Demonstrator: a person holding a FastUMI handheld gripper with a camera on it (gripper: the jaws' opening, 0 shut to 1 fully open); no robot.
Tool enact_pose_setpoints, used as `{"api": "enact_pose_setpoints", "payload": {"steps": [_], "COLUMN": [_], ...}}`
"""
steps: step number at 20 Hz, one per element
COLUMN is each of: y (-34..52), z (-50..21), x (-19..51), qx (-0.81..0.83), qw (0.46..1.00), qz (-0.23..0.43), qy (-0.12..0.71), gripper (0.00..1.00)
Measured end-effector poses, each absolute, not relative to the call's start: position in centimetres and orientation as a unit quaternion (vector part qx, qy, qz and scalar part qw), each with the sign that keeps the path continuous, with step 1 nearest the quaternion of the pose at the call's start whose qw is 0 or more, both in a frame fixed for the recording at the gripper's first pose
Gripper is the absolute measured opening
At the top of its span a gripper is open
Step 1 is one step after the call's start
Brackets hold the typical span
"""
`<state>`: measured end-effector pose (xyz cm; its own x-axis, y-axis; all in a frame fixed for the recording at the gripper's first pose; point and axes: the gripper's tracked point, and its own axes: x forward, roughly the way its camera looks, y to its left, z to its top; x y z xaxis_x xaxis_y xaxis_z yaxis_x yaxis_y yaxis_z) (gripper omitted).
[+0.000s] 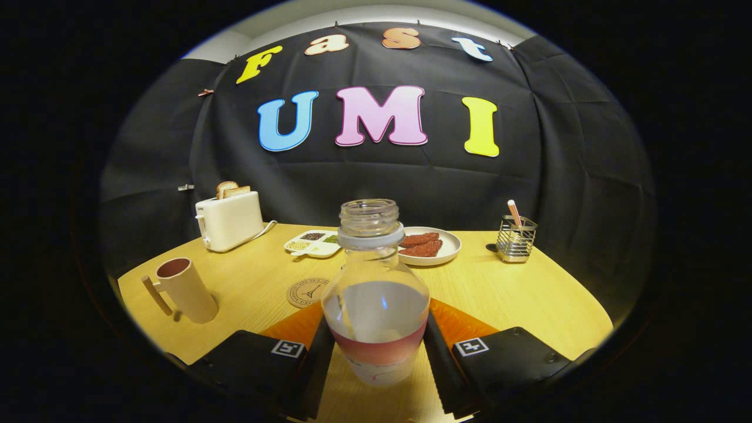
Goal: Take the bottle from table, then pour the juice into the cup, finally place the bottle on the coaster
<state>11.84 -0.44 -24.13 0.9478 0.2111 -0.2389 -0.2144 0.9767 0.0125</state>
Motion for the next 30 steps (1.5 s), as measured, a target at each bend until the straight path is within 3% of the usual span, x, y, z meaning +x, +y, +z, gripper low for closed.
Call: {"api": "enact_pose_setpoints", "payload": {"steps": [9, 17, 22, 30], "y": [3.0, 6.7, 9.6, 13.5], "z": [-18.6, -16.0, -19.0, -19.7], "x": [13.2, 13.3, 13.4, 14.3], "qx": [-0.117, -0.288, -0.351, -0.46], "qw": [0.978, 0.944, 0.916, 0.866], "qz": [0.153, 0.148, 0.171, 0.182], "qy": [0.085, 0.059, 0.092, 0.079], "gripper": [0.77, 0.77, 0.77, 0.76]}}
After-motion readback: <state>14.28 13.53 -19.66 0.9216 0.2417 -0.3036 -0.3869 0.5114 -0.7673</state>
